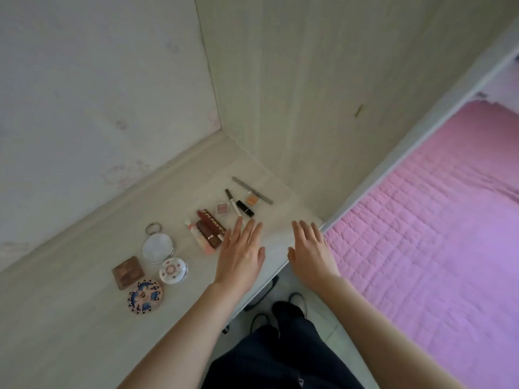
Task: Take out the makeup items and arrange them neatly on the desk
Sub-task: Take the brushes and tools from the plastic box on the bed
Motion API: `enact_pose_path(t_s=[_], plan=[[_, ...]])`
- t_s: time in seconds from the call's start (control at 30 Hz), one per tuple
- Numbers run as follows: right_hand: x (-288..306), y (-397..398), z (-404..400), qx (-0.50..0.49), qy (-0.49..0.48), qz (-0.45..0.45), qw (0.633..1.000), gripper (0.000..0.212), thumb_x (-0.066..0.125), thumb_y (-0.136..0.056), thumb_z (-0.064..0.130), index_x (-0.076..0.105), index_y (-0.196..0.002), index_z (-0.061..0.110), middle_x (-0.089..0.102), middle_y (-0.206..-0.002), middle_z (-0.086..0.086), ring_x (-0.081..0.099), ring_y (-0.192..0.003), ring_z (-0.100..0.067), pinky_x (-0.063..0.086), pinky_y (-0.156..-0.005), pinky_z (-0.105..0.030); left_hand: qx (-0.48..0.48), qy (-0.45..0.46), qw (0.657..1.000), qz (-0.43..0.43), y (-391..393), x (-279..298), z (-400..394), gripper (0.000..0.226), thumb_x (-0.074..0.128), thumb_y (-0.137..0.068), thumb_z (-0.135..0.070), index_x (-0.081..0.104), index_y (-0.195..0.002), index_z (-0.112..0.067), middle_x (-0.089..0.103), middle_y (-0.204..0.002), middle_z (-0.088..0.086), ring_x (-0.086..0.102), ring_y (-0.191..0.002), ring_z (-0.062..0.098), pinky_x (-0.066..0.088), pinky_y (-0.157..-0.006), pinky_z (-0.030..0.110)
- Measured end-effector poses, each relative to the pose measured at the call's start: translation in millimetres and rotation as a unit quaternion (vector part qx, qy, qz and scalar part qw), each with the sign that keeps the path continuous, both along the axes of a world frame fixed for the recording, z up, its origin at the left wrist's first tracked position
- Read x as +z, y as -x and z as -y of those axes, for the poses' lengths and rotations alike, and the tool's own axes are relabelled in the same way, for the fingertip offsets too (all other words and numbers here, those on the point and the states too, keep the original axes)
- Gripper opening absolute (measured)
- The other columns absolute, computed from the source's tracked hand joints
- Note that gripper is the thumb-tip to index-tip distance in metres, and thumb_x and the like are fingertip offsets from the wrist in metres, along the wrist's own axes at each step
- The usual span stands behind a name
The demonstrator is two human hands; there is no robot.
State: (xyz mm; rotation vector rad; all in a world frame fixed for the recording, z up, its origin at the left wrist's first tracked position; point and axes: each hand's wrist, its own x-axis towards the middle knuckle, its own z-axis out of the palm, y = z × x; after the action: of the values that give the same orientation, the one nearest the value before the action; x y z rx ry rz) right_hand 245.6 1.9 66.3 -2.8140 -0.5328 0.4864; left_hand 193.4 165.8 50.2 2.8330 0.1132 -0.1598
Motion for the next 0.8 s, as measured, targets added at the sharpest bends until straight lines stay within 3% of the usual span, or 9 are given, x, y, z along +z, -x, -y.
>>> enact_pose_path(t_s=[0.13, 0.33, 0.53, 0.8], plan=[[10.4, 31.3, 38.3, -0.047, 0.030, 0.010, 0.998, 0.062, 0.039, -0.099, 0.032, 0.012, -0.151, 0.009, 0.014, -0.159, -0.008, 0.005, -0.147, -0.031, 0.014, -0.119, -0.043, -0.056, 0.013, 0.998, 0.000, 14.1, 8.5, 32.2, 0.056, 0.031, -0.101, -0.036, 0.016, -0.151, -0.016, 0.016, -0.159, 0.000, -0.003, -0.148, 0.021, 0.005, -0.120, 0.039], [20.6, 88.1, 98.2, -0.134, 0.038, 0.005, 0.990, 0.065, 0.038, -0.099, 0.038, 0.011, -0.151, 0.011, 0.012, -0.159, -0.007, -0.001, -0.148, -0.032, 0.010, -0.120, -0.044, -0.171, 0.028, 0.985, 0.021, 31.7, 17.8, 99.9, 0.055, 0.042, -0.099, -0.033, 0.028, -0.149, -0.014, 0.025, -0.157, 0.004, 0.010, -0.147, 0.025, 0.017, -0.118, 0.044], [19.6, 145.3, 165.8, -0.260, 0.031, -0.006, 0.965, 0.064, 0.036, -0.099, 0.037, 0.010, -0.151, 0.010, 0.011, -0.159, -0.007, -0.003, -0.148, -0.031, 0.008, -0.120, -0.042, -0.300, 0.036, 0.953, 0.023, 42.2, 24.4, 182.3, 0.056, 0.042, -0.099, -0.032, 0.026, -0.150, -0.014, 0.025, -0.156, 0.005, 0.011, -0.147, 0.023, 0.013, -0.120, 0.043], [12.4, 218.9, 259.9, -0.362, 0.049, -0.017, 0.931, 0.062, 0.021, -0.101, 0.041, 0.006, -0.151, 0.008, 0.013, -0.159, -0.006, 0.003, -0.148, -0.026, 0.008, -0.119, -0.040, -0.425, 0.011, 0.905, 0.002, 76.3, 27.2, 299.4, 0.052, 0.044, -0.098, -0.034, 0.036, -0.145, -0.013, 0.036, -0.151, 0.005, 0.023, -0.144, 0.022, 0.025, -0.116, 0.041]])
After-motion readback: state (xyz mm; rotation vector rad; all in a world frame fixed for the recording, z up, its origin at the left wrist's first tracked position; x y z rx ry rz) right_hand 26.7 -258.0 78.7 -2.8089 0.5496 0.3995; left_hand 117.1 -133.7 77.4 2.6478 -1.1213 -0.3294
